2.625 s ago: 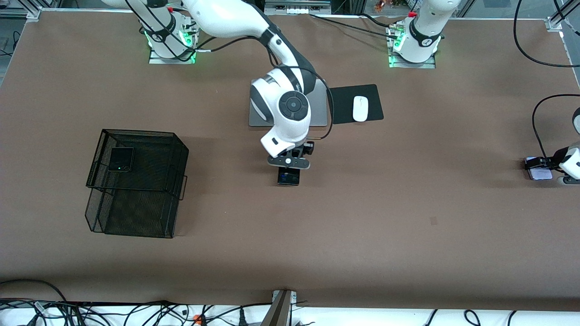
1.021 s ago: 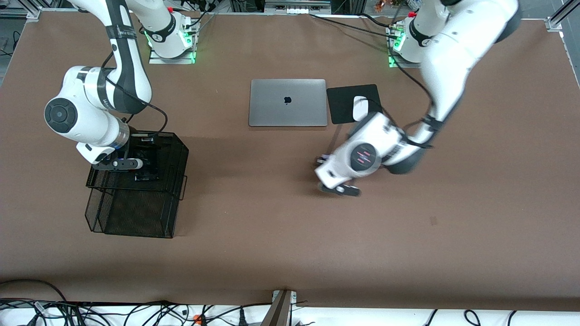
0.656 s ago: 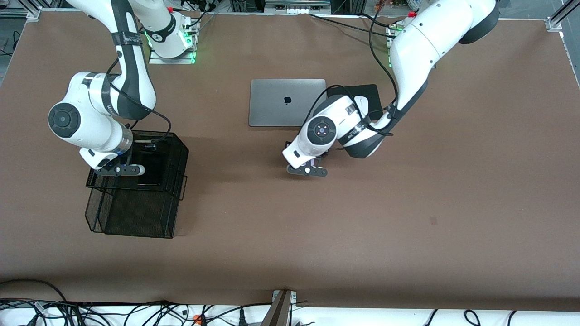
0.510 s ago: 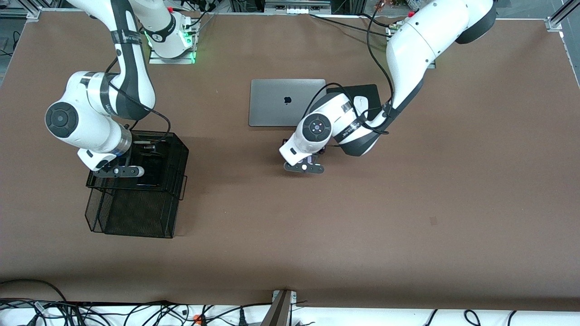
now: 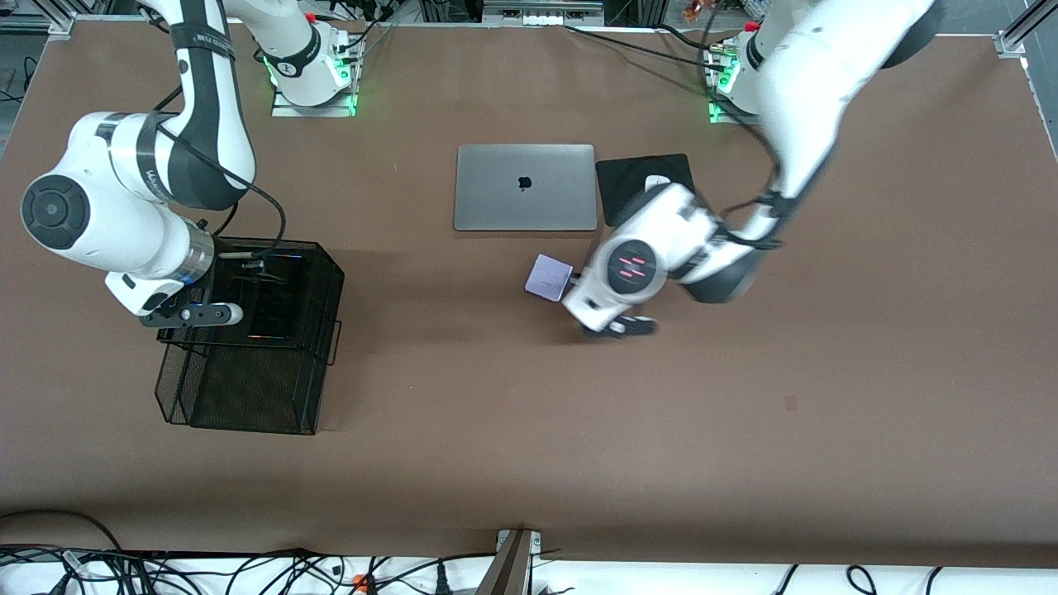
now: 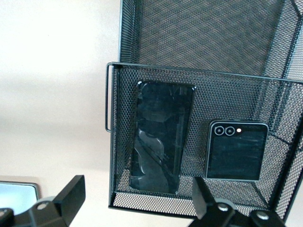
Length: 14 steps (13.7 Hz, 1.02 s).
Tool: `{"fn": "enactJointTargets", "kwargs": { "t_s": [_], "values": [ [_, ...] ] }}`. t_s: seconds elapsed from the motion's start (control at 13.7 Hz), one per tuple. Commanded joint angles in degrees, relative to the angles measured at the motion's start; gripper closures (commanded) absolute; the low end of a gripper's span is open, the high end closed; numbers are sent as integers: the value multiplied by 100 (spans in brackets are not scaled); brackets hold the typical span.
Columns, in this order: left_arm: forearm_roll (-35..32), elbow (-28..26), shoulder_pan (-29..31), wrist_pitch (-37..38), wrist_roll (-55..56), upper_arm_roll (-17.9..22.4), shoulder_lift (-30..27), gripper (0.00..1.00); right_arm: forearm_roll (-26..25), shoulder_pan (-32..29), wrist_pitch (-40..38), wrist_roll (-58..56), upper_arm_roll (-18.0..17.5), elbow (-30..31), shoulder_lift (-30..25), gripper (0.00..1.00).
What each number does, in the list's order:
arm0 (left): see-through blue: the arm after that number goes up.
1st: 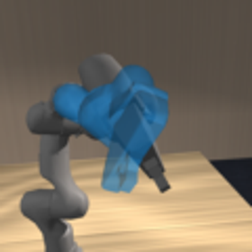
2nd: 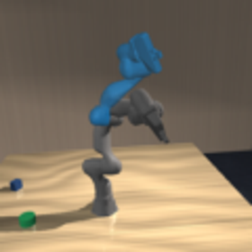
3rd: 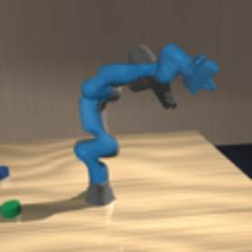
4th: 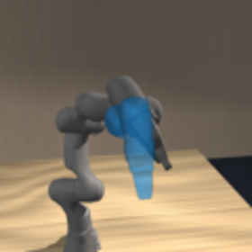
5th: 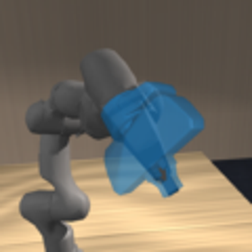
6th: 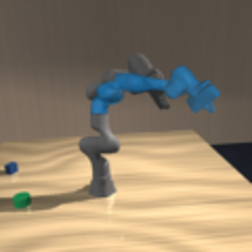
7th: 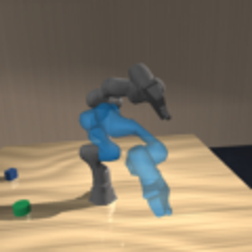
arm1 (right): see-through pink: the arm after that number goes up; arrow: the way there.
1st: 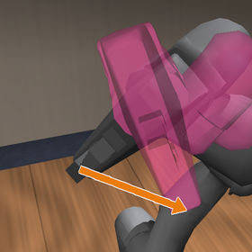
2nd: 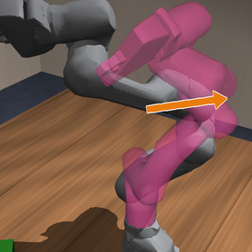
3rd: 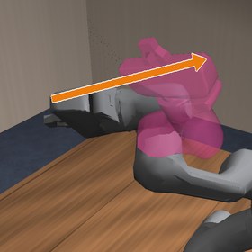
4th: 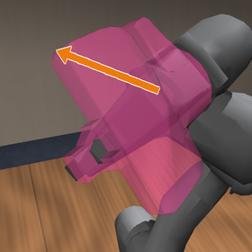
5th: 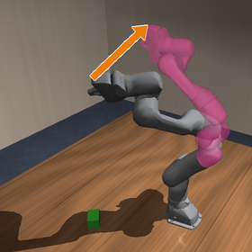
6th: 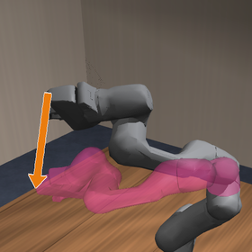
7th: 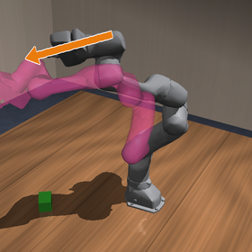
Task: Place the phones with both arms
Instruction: 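Release the black phone into the basket while the left gripper sets down the white phone, then grasp the white phone with the right gripper while the left gripper withdraws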
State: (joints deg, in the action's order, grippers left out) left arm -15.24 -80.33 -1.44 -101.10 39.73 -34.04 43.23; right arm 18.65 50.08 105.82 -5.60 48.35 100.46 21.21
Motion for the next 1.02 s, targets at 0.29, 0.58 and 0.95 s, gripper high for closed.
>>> {"fn": "enactJointTargets", "kwargs": {
  "t_s": [0.29,0.58,0.95],
  "values": [
    [56,-53,1795,1188,-2758,-41,-1165,0,218,309,87,3629,-1413,-992,883,0],
    [144,-44,2174,1497,-3347,11,-2028,0,227,327,840,6424,-2547,-1740,1692,0],
    [790,-228,1176,1445,-3620,1666,-3021,0,192,861,2396,8388,-2945,-1819,2483,0]
  ]
}}
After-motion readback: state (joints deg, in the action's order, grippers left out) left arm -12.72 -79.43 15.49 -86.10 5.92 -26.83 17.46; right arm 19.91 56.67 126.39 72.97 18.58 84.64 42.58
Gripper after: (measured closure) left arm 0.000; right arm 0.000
